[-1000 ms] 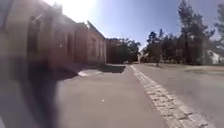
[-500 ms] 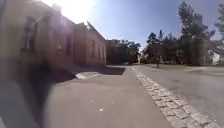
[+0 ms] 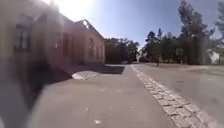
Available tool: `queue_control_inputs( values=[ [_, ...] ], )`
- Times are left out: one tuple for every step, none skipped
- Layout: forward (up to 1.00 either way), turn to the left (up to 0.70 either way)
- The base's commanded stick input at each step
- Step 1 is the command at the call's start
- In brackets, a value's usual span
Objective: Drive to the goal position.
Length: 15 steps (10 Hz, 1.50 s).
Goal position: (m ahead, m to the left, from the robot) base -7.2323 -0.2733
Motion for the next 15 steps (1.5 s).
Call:
queue_control_inputs(
  values=[
    [0.7, -0.14],
    [0.7, -0.14],
    [0.7, -0.14],
    [0.7, -0.14],
    [0.7, -0.14],
    [0.7, -0.14],
    [0.7, -0.14],
    [0.7, -0.14],
    [0.7, -0.14],
    [0.7, -0.14],
    [0.7, -0.14],
    [0.7, -0.14],
    [0.7, -0.14],
    [0.7, -0.13],
    [0.7, -0.07]
  ],
)
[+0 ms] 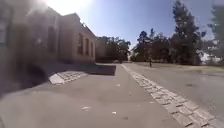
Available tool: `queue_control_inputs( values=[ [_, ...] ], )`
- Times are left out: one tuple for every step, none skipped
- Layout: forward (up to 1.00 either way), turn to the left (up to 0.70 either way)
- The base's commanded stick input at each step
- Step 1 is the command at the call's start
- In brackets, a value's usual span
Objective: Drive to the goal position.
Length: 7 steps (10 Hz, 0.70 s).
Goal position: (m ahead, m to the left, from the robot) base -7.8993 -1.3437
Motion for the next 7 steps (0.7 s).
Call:
queue_control_inputs(
  values=[
    [0.7, 0.0],
    [0.7, 0.0],
    [0.7, 0.0],
    [0.7, 0.0],
    [0.7, 0.0],
    [0.7, 0.0],
    [0.7, 0.0]
  ],
)
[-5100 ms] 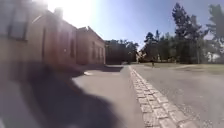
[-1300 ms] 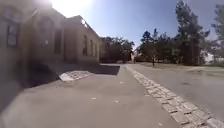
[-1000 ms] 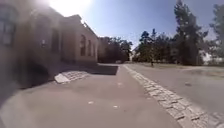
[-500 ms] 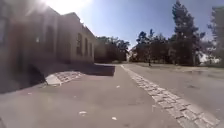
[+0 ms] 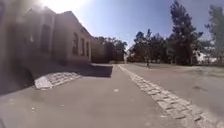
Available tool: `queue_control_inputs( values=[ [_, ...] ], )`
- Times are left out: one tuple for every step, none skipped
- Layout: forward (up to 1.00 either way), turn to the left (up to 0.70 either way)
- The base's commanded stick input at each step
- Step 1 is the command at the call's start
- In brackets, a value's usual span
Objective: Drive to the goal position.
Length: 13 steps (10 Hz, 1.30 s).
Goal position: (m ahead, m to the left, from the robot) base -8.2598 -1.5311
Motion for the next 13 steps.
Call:
queue_control_inputs(
  values=[
    [0.7, 0.0],
    [0.7, 0.0],
    [0.7, 0.0],
    [0.7, 0.0],
    [0.7, 0.0],
    [0.7, 0.0],
    [0.7, 0.0],
    [0.7, 0.0],
    [0.7, 0.0],
    [0.7, 0.0],
    [0.7, 0.0],
    [0.7, 0.0],
    [0.7, 0.0]
  ],
)
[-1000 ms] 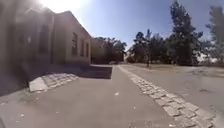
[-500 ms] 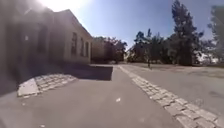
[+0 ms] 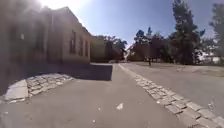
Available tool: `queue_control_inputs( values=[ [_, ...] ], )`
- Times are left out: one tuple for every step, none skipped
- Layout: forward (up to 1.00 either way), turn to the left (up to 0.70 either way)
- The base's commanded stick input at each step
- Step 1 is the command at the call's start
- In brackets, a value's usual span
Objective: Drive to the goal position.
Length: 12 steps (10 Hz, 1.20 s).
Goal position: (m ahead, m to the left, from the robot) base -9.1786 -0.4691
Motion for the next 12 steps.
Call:
queue_control_inputs(
  values=[
    [0.7, 0.0],
    [0.7, 0.0],
    [0.7, 0.0],
    [0.7, 0.0],
    [0.7, 0.0],
    [0.7, 0.0],
    [0.7, 0.0],
    [0.7, 0.0],
    [0.7, 0.0],
    [0.7, 0.0],
    [0.7, 0.0],
    [0.7, 0.0]
  ],
)
